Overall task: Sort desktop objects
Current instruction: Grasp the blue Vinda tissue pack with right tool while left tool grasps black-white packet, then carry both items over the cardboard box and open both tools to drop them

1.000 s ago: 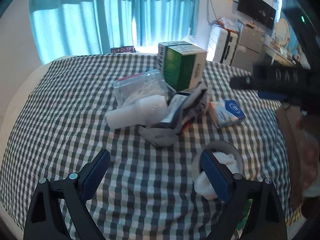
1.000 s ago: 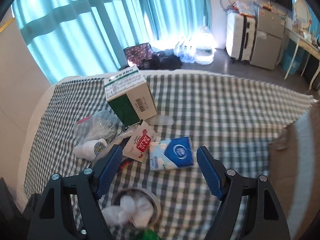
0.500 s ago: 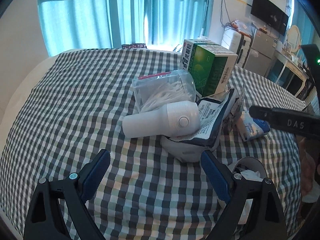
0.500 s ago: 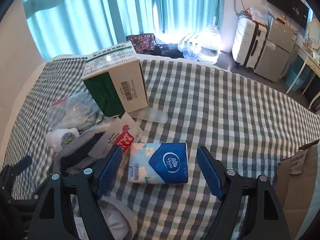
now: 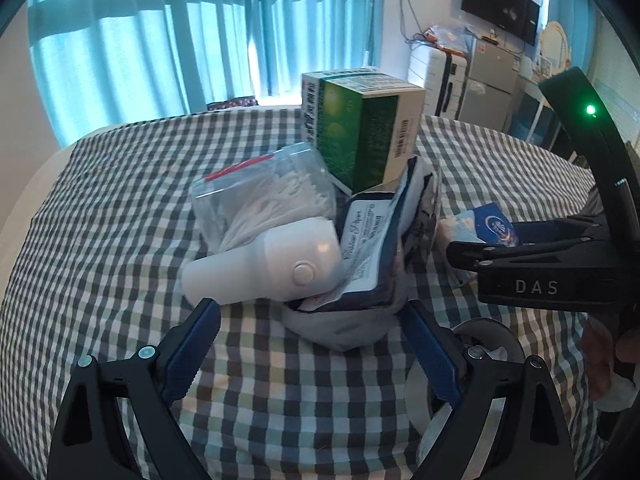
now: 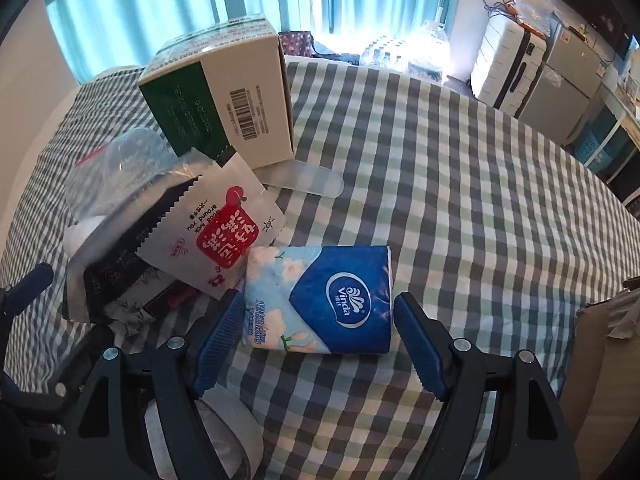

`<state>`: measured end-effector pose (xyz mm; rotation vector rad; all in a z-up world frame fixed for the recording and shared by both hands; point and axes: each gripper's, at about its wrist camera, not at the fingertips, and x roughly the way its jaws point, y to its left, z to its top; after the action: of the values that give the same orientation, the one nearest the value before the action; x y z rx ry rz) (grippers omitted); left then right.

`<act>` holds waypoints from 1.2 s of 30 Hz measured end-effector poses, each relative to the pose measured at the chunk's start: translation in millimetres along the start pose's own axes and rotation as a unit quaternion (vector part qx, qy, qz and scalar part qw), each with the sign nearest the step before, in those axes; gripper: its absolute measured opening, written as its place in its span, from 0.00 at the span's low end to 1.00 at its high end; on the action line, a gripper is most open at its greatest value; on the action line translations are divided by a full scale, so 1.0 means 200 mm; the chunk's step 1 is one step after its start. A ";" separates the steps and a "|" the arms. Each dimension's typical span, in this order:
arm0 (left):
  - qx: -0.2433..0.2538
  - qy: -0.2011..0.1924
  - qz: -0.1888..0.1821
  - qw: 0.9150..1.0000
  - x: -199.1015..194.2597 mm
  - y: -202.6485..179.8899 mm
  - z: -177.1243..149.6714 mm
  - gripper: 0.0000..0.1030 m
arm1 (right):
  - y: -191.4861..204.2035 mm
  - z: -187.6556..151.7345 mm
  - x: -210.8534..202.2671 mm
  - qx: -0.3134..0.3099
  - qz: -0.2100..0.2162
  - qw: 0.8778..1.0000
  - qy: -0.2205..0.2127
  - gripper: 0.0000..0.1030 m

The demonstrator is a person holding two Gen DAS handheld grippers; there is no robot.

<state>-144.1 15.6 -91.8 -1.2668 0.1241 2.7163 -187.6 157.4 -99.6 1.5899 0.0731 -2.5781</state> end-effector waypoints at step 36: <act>0.027 -0.019 -0.028 0.999 -0.23 -0.03 -0.03 0.22 | -0.11 -0.07 -0.18 0.068 0.050 0.996 -0.019 0.71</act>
<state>-108.5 16.9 -60.3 -1.1846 0.1542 2.6690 -163.0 183.7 -74.5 1.5438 -0.1845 -2.5842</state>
